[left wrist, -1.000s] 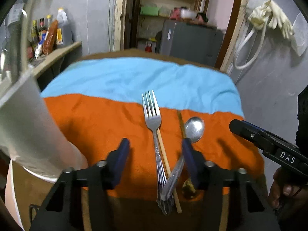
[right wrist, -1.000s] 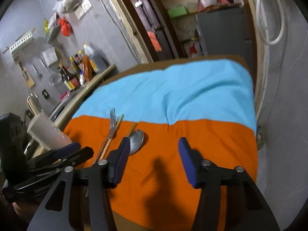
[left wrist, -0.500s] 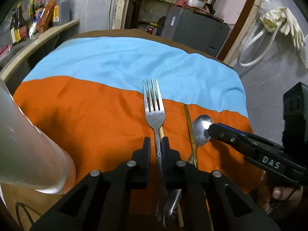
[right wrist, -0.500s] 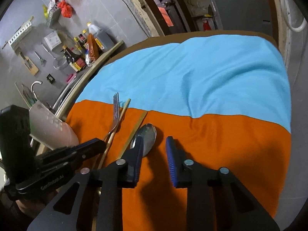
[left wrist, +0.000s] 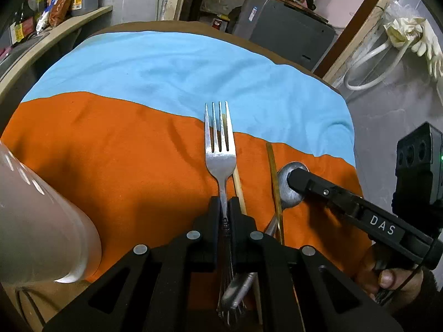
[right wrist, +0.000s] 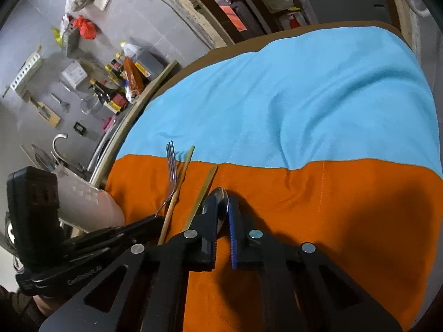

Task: Organize utensils
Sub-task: 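Grasp the silver fork with the left gripper while the right grasps a silver spoon, then lower the fork into the caddy with the left gripper while the right drops the spoon in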

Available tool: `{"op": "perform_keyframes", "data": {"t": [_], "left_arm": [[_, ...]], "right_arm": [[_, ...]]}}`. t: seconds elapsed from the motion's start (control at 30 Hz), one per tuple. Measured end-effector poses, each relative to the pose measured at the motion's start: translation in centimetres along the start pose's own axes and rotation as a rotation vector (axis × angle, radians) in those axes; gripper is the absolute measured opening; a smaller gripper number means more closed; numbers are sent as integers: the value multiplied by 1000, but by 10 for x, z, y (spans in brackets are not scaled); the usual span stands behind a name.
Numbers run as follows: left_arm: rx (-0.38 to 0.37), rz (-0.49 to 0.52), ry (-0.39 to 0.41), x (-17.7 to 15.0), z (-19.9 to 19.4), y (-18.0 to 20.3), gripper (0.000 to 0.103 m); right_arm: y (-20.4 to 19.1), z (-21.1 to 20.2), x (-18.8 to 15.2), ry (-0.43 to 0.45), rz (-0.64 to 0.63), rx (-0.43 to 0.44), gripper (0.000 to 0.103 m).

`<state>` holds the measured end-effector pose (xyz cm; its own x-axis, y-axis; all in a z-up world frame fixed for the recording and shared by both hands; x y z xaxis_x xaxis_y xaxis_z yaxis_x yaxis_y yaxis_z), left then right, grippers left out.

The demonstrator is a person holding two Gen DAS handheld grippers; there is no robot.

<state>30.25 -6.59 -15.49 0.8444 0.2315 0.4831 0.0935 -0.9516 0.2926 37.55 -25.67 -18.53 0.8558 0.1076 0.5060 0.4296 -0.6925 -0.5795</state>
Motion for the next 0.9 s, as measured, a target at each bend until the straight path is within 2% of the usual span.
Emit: {"op": "perform_keyframes", "data": {"t": [0.13,0.3,0.47,0.57,0.9], "left_arm": [[-27,5,43,-6,-9,2,3],[-75,55,160,-22,-34,13,3],[-106,92,285,-30,-59,22,3],[-117,127,359,-31,-76,29,3],[-186,158,515,-24,-127,34,3]], "right_arm": [[-8,-17,-3,83,-13,-4,3],[-25,-47,-12,197,-83,-109,3],[-52,-81,-21,333,-203,-274,1],[-63,-91,-20,384,-238,-311,1],[-111,-123,-14,539,-320,-395,1]]}}
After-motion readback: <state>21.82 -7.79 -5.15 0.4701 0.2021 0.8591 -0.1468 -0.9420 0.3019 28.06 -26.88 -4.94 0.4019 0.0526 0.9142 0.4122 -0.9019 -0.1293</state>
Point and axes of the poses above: each gripper's, at about its wrist camera, not at the fingertips, and z roughly the way its jaws point, y to its right, x to its top, the point moved 1 cm from there along z, roughly the way its jaws point, and after that the axes turned 1 degree about y, right-handed, at the moved point
